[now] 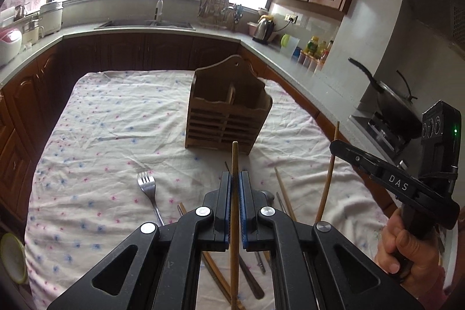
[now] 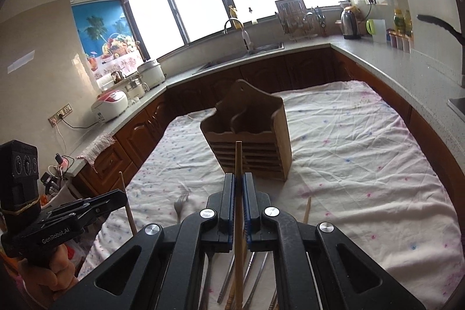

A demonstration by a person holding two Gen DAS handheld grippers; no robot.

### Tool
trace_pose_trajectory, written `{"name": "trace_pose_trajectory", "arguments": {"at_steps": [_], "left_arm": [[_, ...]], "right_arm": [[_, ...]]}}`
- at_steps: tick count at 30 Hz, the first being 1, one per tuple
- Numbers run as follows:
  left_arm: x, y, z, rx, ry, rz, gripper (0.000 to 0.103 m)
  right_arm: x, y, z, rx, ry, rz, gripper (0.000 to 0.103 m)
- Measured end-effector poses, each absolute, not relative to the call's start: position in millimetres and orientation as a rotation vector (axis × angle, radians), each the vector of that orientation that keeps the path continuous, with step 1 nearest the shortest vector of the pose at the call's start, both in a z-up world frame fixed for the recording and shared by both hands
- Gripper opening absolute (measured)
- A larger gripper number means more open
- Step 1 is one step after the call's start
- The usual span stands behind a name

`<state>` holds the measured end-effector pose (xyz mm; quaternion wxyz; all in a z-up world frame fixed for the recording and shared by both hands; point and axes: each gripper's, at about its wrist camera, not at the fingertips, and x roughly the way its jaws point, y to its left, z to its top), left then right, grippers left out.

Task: Organize utensils
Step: 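Lift the wooden chopstick with the right gripper and carry it over the caddy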

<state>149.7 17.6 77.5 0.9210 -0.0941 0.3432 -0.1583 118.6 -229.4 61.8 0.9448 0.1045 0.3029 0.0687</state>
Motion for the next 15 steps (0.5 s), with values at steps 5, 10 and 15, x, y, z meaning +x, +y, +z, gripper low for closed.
{"name": "trace_pose_trajectory", "arguments": {"at_steps": [5,10,15], "left_arm": [[134.9,22.9,87.0,-0.203,0.658,-0.326,0.002],[127.0,26.0,97.7,-0.207,0.609,-0.333,0.002],[125.1,29.7,104.6,-0.214,0.557,-0.332,0.002]], "right_arm": [[111.3,-231.0,77.8,0.212,0.57,0.143,0.005],[108.9,-233.7,89.5,0.213,0.526,0.134,0.005],[112.8,-236.8,97.2,0.21,0.487,0.131,0.005]]}}
